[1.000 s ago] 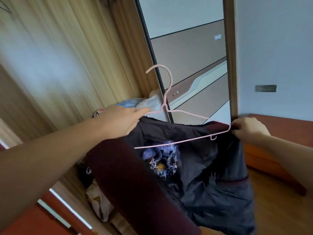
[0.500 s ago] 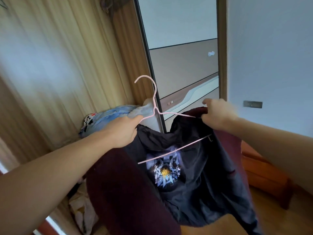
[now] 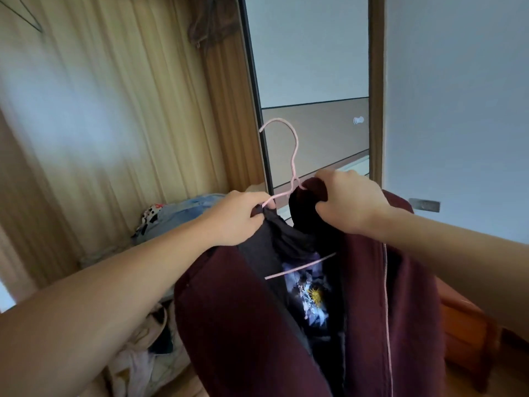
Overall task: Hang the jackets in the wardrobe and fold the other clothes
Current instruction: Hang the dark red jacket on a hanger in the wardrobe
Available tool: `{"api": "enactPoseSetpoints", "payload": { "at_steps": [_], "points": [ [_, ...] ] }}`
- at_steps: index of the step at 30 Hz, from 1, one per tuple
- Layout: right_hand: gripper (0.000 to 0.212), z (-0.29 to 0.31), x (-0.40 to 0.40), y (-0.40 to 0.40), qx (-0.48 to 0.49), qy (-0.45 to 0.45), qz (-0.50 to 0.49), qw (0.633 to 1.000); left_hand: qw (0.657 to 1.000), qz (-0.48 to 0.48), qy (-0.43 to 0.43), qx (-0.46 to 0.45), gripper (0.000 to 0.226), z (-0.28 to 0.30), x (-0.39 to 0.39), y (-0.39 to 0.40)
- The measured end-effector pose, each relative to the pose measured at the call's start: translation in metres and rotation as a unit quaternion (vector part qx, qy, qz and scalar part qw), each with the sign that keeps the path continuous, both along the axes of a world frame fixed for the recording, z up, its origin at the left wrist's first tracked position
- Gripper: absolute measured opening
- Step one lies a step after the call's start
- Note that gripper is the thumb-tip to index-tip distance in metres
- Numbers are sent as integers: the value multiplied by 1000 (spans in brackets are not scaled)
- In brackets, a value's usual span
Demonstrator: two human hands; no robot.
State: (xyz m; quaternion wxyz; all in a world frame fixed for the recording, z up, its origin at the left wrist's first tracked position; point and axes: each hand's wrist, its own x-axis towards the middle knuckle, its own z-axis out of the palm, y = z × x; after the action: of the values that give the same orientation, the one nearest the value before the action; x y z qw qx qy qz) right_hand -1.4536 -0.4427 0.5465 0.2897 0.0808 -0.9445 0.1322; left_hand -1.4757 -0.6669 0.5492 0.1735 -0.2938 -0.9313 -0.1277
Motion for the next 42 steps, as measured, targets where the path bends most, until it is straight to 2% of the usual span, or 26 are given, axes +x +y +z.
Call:
{"api": "enactPoseSetpoints", "payload": {
  "at_steps": [5,7,9,12,13,15,19,22,25,27,29,32,34,37,39,42],
  "points": [
    [61,8,18,19,12,-79,37,996,996,-7,84,15,23,10,6,-16],
    [65,24,18,30,51,-51,-10,997,994,0,110,9,22,14,12,-22],
    [58,37,15,30,57,-35,16,998,991,-5,132,-6,21,15,19,-26],
    [27,36,9,6,-25,-98,178,979,989,-14,147,-23,20,14,25,-30],
    [24,34,8,-5,-63,-138,218,964,989,-15,146,-27,20,13,26,-33],
    [34,30,6,-25,-116,-202,257,938,989,-14,139,-36,21,10,26,-41],
    [48,28,2,-48,-153,-262,259,917,991,-17,127,-30,27,3,25,-60],
    [49,30,1,-55,-158,-241,266,920,991,39,120,-50,40,0,24,-84],
    [46,36,4,-59,-156,-225,259,926,975,162,96,-122,66,-2,24,-107],
    [40,37,6,-64,-125,-205,254,937,961,227,69,-143,71,-3,23,-115],
    [30,35,9,-69,-99,-187,259,942,950,261,62,-158,66,0,21,-119],
    [25,30,16,-73,-83,-200,279,936,953,261,61,-141,53,20,14,-127],
    [25,23,20,-76,-73,-222,283,930,959,243,88,-114,40,34,10,-123],
    [25,15,26,-82,-112,-270,310,905,957,227,156,-89,13,42,3,-107],
    [26,16,26,-82,-139,-252,300,910,952,224,178,-104,11,39,-2,-101],
    [30,24,20,-75,-203,-220,260,918,954,214,165,-128,22,28,-6,-105]
  ]
}}
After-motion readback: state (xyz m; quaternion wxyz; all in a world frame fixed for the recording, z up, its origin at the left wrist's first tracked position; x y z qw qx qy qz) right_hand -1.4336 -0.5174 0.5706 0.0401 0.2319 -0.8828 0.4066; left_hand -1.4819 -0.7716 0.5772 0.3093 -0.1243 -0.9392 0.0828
